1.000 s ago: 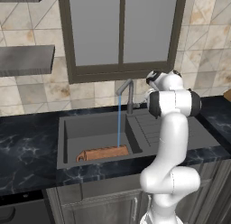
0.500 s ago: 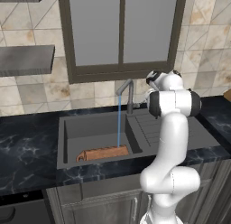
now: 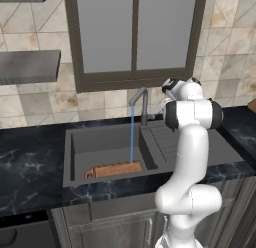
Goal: Turn on the sink faucet with hot water and rinse the cutting board for ten seconds, then turn off the faucet. Push the cutting board to reach the water if necessary.
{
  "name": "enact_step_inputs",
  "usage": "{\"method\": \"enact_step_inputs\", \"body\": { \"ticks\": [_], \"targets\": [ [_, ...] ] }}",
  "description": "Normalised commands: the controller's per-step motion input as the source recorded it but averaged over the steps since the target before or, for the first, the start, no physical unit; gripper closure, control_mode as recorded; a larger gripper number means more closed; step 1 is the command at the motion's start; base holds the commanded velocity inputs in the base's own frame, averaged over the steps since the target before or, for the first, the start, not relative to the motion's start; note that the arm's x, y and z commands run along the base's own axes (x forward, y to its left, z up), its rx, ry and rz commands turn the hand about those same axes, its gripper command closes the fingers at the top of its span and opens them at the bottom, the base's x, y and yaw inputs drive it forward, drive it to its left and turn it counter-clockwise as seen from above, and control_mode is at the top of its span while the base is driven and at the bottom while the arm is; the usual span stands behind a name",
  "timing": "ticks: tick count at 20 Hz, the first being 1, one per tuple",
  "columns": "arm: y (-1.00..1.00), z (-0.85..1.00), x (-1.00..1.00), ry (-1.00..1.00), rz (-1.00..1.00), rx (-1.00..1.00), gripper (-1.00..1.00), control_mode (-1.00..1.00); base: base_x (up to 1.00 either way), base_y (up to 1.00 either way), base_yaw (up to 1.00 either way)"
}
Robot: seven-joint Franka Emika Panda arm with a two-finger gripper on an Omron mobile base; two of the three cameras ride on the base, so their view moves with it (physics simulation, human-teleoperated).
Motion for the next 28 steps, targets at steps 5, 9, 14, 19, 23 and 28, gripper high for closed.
{"method": "enact_step_inputs", "body": {
  "ticks": [5,9,14,19,23,28],
  "targets": [
    [0.00,0.00,0.00,0.00,0.00,0.00,-1.00,-1.00,0.00,0.00,0.00],
    [0.00,0.00,0.00,0.00,0.00,0.00,-1.00,-1.00,0.00,0.00,0.00],
    [0.00,0.00,0.00,0.00,0.00,0.00,-1.00,-1.00,0.00,0.00,0.00],
    [0.00,0.00,0.00,0.00,0.00,0.00,-1.00,-1.00,0.00,0.00,0.00],
    [0.00,0.00,0.00,0.00,0.00,0.00,-1.00,-1.00,0.00,0.00,0.00],
    [0.00,0.00,0.00,0.00,0.00,0.00,-1.00,-1.00,0.00,0.00,0.00]
  ]
}}
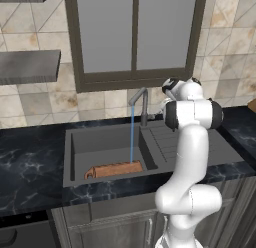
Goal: Turn on the sink faucet with hot water and rinse the cutting board for ten seconds, then turn off the faucet. Push the cutting board to reach the water if necessary.
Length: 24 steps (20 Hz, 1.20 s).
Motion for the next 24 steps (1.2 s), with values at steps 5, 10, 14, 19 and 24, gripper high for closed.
{"method": "enact_step_inputs", "body": {
  "ticks": [5,10,14,19,24],
  "targets": [
    [0.00,0.00,0.00,0.00,0.00,0.00,-1.00,-1.00,0.00,0.00,0.00],
    [0.00,0.00,0.00,0.00,0.00,0.00,-1.00,-1.00,0.00,0.00,0.00],
    [0.00,0.00,0.00,0.00,0.00,0.00,-1.00,-1.00,0.00,0.00,0.00],
    [0.00,0.00,0.00,0.00,0.00,0.00,-1.00,-1.00,0.00,0.00,0.00],
    [0.00,0.00,0.00,0.00,0.00,0.00,-1.00,-1.00,0.00,0.00,0.00]
  ]
}}
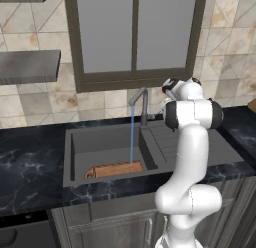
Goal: Turn on the sink faucet with hot water and rinse the cutting board for ten seconds, then turn off the faucet. Push the cutting board to reach the water if necessary.
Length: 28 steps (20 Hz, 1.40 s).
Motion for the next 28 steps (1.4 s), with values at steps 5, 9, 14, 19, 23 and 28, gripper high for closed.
{"method": "enact_step_inputs", "body": {
  "ticks": [5,9,14,19,23,28],
  "targets": [
    [0.00,0.00,0.00,0.00,0.00,0.00,-1.00,-1.00,0.00,0.00,0.00],
    [0.00,0.00,0.00,0.00,0.00,0.00,-1.00,-1.00,0.00,0.00,0.00],
    [0.00,0.00,0.00,0.00,0.00,0.00,-1.00,-1.00,0.00,0.00,0.00],
    [0.00,0.00,0.00,0.00,0.00,0.00,-1.00,-1.00,0.00,0.00,0.00],
    [0.00,0.00,0.00,0.00,0.00,0.00,-1.00,-1.00,0.00,0.00,0.00],
    [0.00,0.00,0.00,0.00,0.00,0.00,-1.00,-1.00,0.00,0.00,0.00]
  ]
}}
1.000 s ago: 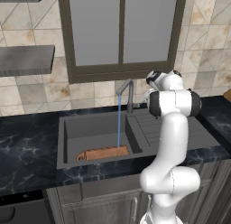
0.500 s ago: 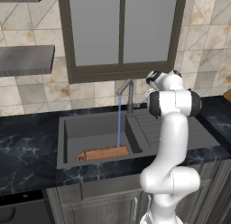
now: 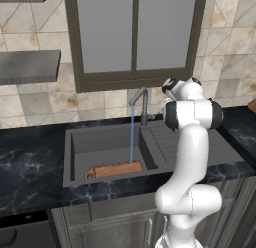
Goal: Turn on the sink faucet with hot water and rinse the cutting board for ten seconds, then turn off the faucet. Push the cutting board to reach the water if necessary.
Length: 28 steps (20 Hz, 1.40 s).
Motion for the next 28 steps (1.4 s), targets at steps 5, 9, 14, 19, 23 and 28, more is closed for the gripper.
{"method": "enact_step_inputs", "body": {
  "ticks": [5,9,14,19,23,28],
  "targets": [
    [0.00,0.00,0.00,0.00,0.00,0.00,-1.00,-1.00,0.00,0.00,0.00],
    [0.00,0.00,0.00,0.00,0.00,0.00,-1.00,-1.00,0.00,0.00,0.00],
    [0.00,0.00,0.00,0.00,0.00,0.00,-1.00,-1.00,0.00,0.00,0.00],
    [0.00,0.00,0.00,0.00,0.00,0.00,-1.00,-1.00,0.00,0.00,0.00],
    [0.00,0.00,0.00,0.00,0.00,0.00,-1.00,-1.00,0.00,0.00,0.00],
    [0.00,0.00,0.00,0.00,0.00,0.00,-1.00,-1.00,0.00,0.00,0.00]
  ]
}}
